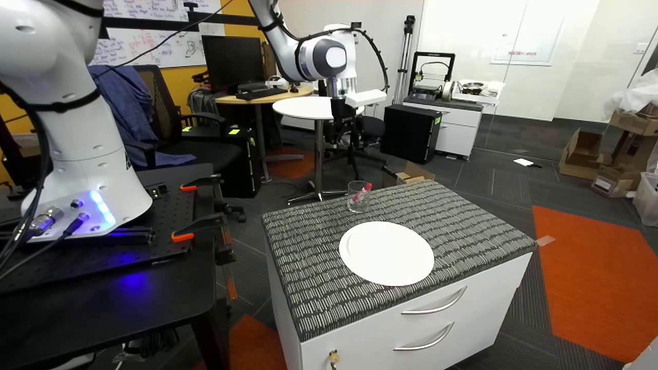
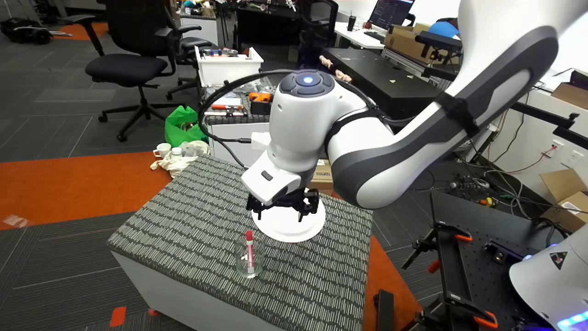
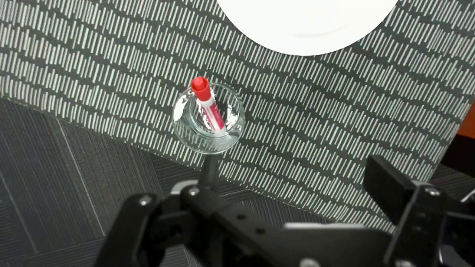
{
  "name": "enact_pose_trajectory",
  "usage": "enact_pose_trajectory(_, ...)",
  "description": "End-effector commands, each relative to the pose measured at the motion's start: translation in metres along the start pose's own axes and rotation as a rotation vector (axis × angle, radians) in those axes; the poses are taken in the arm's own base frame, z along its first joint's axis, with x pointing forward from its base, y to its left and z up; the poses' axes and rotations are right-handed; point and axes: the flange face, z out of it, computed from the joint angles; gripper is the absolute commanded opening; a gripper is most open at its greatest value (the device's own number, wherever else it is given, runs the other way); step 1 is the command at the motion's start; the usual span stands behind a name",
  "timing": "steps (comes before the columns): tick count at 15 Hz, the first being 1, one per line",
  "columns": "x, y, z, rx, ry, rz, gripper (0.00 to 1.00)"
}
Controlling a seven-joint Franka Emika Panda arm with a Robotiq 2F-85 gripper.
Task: Remove the red marker from the glass cup
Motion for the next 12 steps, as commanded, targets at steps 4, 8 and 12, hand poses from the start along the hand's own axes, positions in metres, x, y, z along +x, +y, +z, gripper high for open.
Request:
enact_pose_trajectory(4, 0.007, 0.021, 0.034, -0.031, -0.069, 0.002, 1.00)
enact_pose_trajectory(8, 0.004, 0.029, 0.055, -0.024, -0.102, 0.013, 1.00)
enact_pose_trajectory(12, 0.003, 0.039, 0.074, -0.017, -0.114, 0.015, 1.00)
